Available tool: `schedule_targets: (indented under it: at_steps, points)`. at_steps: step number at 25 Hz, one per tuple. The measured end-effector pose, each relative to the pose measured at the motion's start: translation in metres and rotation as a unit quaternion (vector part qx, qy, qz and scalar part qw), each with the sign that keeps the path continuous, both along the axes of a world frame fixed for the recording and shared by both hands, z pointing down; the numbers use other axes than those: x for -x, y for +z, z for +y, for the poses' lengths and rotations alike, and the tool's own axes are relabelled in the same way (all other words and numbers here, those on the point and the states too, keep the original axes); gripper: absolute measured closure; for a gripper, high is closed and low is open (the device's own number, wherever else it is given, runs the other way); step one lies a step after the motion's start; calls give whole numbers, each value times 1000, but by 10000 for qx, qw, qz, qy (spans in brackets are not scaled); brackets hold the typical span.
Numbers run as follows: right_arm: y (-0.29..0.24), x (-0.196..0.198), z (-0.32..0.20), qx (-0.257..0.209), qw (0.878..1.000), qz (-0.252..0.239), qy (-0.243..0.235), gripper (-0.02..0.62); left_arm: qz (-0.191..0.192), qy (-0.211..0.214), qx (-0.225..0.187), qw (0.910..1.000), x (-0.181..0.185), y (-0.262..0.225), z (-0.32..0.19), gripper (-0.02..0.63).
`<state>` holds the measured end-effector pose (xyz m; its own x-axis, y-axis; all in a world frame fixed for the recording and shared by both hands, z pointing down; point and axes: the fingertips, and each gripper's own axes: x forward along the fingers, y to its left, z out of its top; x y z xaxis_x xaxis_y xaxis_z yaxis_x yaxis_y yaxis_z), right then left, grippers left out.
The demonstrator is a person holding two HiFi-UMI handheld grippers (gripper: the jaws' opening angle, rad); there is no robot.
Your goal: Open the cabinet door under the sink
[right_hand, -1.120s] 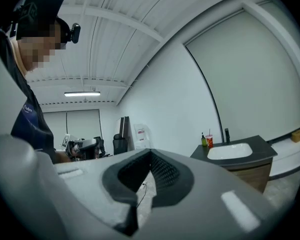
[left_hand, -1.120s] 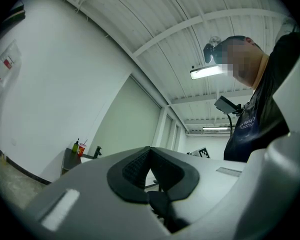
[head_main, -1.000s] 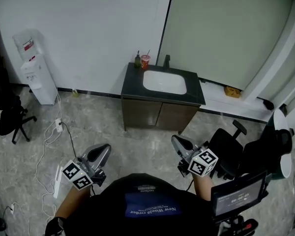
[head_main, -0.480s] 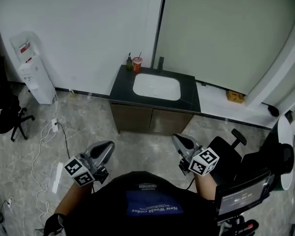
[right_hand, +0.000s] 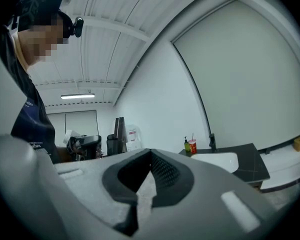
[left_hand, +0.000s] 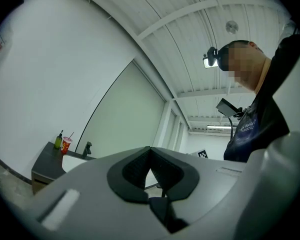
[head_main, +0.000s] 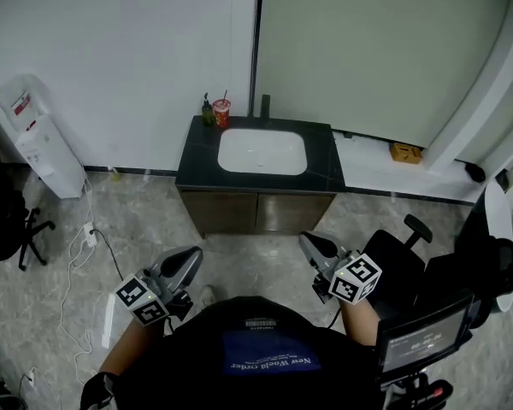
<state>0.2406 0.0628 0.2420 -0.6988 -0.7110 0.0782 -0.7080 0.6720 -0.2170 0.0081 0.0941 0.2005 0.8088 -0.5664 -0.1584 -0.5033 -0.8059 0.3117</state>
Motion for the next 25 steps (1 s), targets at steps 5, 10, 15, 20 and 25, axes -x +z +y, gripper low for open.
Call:
schedule_targets:
  at_steps: [5,10,15,20,25]
  points:
    - [-4,10,-39,-131,9992,103,371,595,86,364,-7,9993,11,7,-57,606]
    - [-13,24,-93,-142,9969,68,771,595,52,770,-157,9969,29,-7,-131,606]
    - [-20,41,-137,-109,9944,25,1050,595,55,1082,-114,9941,45,-9,-186,606]
    - [-13,50,-168,-9,9924,-12,1227,595,44,1165,79,9932,56,3,-228,606]
    - [1,36,-198,154,9932,-25,1152,595,-17,1141,230,9932,39,16,-253,606]
